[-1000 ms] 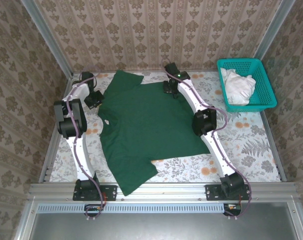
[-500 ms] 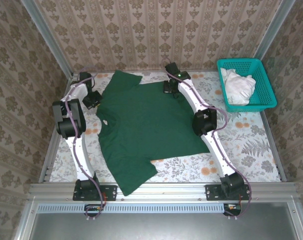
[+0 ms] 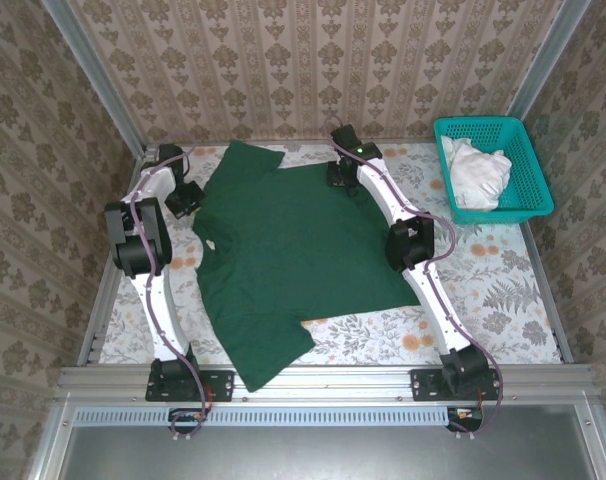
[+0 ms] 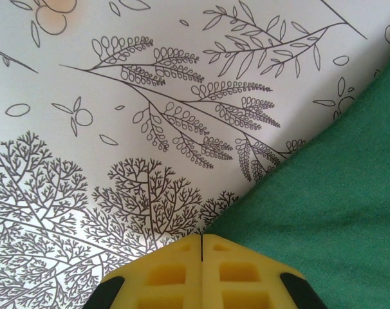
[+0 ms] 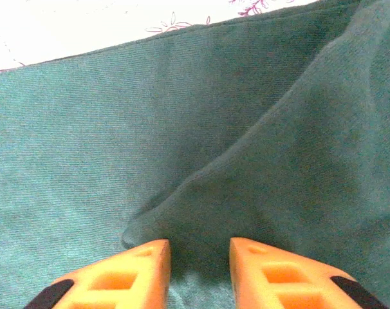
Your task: Fold and stack the t-shirts
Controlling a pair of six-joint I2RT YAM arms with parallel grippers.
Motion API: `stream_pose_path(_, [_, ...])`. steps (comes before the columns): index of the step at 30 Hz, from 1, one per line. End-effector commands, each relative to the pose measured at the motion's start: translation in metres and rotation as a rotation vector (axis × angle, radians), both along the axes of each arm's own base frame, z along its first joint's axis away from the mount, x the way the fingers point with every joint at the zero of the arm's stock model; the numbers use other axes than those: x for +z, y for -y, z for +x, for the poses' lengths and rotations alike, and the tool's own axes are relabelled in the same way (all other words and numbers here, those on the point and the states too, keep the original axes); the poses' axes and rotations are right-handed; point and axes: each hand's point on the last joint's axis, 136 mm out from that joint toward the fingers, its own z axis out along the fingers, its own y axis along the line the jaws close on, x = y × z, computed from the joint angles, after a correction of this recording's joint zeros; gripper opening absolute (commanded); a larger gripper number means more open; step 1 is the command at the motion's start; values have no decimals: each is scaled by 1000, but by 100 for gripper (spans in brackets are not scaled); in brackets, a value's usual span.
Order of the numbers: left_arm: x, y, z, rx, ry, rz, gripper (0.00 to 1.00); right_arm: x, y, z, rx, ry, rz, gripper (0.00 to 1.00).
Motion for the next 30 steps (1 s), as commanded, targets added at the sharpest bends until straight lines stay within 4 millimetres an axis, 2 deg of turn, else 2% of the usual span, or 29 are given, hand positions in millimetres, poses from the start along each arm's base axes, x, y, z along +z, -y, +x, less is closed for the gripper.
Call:
stream_pose_path(1, [18,-3,1,-12,28,3,0,-14,-6,-10,4,-45,-9,26])
stream_pose_path(8, [19,-3,3,-14,32,5,0,-13,-3,-9,-3,-40,-23,6])
stream_pose_path(12, [19,-5,2,-14,28,16,0,5,6,-3,-26,-9,-20,0])
stream_pose_path(22, [20,-22,3,16,24,65,0,69,53,16,-102,59,122,0])
stream_pose_path(30, [21,-29,17,32,43,84,0,88,102,25,-188,81,151,0])
